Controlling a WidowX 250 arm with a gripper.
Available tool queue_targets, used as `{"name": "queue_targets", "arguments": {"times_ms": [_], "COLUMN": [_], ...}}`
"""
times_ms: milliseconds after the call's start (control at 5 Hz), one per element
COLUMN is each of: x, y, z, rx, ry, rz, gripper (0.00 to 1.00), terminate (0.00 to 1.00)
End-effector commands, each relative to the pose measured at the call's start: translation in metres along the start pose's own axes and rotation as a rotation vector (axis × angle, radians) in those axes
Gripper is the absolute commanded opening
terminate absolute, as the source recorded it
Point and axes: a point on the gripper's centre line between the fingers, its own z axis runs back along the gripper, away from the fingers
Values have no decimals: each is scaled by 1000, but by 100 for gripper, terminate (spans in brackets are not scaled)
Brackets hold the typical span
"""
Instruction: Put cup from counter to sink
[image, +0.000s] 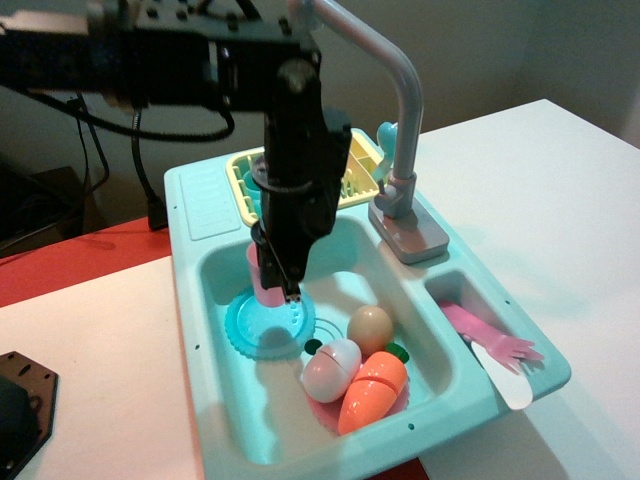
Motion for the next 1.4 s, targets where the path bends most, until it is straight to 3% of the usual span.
{"name": "queue_targets", "arguments": {"times_ms": [0,200,400,600,1000,1200], "x": [5,9,7,-4,-33,-42], "y": [11,15,21,27,44,48], "z": [-20,-32,-31,-19,37,57], "rx": [17,17,31,25,-18,-36], "ry": [-18,-20,-38,-16,-9,-16], "rz": [31,40,60,64,115,138], "gripper": [0,0,100,100,100,100], "terminate": [0,0,0,0,0,100]}}
